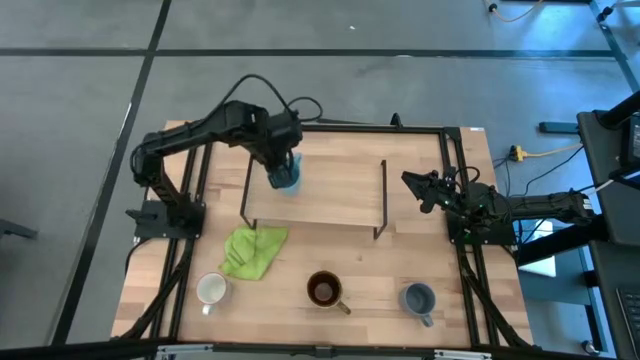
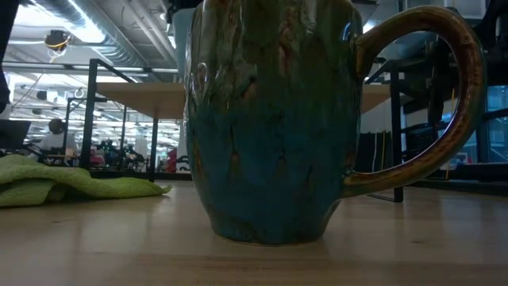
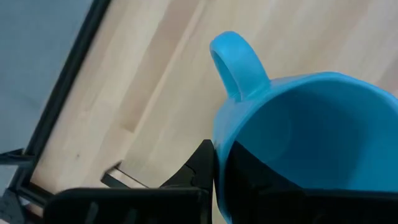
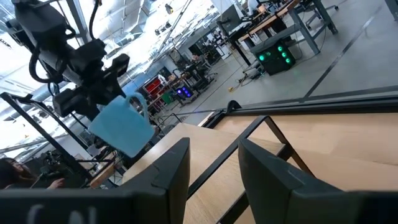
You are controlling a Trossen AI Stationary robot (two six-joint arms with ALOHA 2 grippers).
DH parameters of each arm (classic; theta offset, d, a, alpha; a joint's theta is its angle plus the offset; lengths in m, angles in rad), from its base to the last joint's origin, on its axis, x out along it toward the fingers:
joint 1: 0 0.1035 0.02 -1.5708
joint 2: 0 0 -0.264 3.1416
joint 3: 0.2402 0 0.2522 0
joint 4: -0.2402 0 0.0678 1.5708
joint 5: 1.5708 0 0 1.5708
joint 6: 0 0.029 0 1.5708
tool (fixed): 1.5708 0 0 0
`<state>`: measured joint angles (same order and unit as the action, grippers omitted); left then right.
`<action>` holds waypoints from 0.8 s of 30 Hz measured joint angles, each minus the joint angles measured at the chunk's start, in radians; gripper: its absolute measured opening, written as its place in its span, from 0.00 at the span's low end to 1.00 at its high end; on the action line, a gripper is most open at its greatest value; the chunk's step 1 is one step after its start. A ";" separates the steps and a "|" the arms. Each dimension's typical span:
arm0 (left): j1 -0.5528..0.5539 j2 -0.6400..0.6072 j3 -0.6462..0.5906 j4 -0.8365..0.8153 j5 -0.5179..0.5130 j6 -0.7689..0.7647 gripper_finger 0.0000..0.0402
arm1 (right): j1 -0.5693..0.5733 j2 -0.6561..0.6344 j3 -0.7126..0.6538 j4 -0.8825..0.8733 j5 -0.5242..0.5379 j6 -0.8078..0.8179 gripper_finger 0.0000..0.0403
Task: Stack small to large cups/mugs on shelf
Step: Put the blue mug on the shelf
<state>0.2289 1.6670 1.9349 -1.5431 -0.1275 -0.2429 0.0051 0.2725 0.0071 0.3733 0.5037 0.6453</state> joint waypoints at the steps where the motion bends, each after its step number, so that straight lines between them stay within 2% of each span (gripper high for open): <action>1: 0.002 0.000 0.000 -0.003 0.010 0.001 0.04 | 0.000 0.000 0.000 0.000 0.000 0.000 0.34; 11: 0.020 0.011 -0.002 -0.030 0.017 -0.039 0.04 | 0.000 0.000 0.000 0.000 0.000 0.000 0.34; 18: 0.040 0.011 -0.002 -0.027 0.021 -0.010 0.04 | 0.000 0.000 0.000 0.000 0.000 0.000 0.34; 24: 0.038 0.056 -0.002 0.018 0.094 0.037 0.04 | 0.000 0.000 0.000 -0.002 0.000 0.000 0.34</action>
<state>0.2671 1.7231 1.9331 -1.5247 -0.0331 -0.2056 0.0051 0.2724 0.0071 0.3712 0.5037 0.6453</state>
